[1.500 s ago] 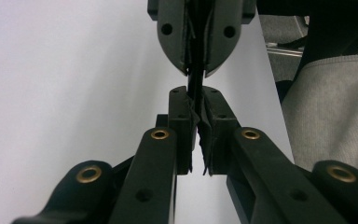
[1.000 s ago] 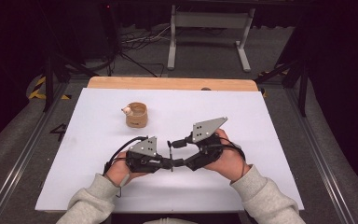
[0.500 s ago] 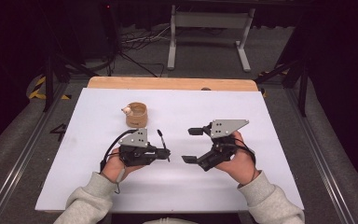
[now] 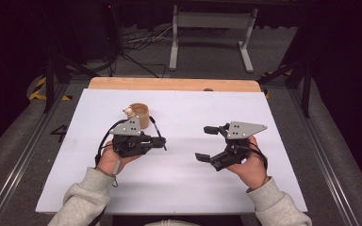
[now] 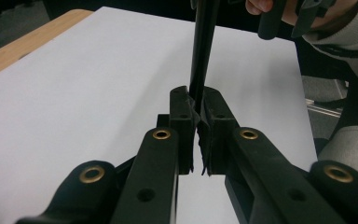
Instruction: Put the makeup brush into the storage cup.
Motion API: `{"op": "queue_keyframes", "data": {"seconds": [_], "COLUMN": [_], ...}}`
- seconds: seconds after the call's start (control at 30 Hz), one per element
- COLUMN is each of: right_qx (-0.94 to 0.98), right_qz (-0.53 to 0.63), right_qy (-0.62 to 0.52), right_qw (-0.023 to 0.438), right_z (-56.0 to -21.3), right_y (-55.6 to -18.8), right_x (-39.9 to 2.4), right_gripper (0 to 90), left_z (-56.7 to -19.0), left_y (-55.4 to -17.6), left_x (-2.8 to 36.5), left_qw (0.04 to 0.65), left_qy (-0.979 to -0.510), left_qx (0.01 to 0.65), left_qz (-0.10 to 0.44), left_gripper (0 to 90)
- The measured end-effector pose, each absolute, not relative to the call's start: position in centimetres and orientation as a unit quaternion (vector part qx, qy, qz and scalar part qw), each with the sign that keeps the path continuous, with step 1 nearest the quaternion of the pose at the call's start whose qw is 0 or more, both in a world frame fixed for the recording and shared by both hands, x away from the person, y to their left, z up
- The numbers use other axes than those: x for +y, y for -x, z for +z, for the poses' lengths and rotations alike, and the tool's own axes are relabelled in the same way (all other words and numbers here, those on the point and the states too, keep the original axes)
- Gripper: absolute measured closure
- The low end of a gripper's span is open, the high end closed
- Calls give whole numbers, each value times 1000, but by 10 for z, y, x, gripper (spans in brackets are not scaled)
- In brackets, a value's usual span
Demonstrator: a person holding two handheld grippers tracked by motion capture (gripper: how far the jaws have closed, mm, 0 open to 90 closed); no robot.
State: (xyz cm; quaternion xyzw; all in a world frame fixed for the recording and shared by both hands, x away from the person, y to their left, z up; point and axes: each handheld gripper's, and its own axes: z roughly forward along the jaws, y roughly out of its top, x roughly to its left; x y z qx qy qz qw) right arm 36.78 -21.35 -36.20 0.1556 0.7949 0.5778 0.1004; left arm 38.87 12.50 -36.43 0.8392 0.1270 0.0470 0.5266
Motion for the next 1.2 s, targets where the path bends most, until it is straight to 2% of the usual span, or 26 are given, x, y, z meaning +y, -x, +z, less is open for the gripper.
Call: {"op": "queue_keyframes", "data": {"seconds": [0.5,1.2], "right_qx": [786,739], "right_qz": [584,616], "right_qy": [-166,-222], "right_qw": [115,161], "right_z": [-368,-384], "right_y": [-369,-368], "right_x": [-228,-255], "right_gripper": [50,38], "left_z": [-348,-340], "left_y": [-404,-416], "left_x": [126,133], "left_qw": [525,524], "left_qy": [-838,-832], "left_qx": [140,168], "left_qz": [55,74], "left_gripper": [848,848]}}
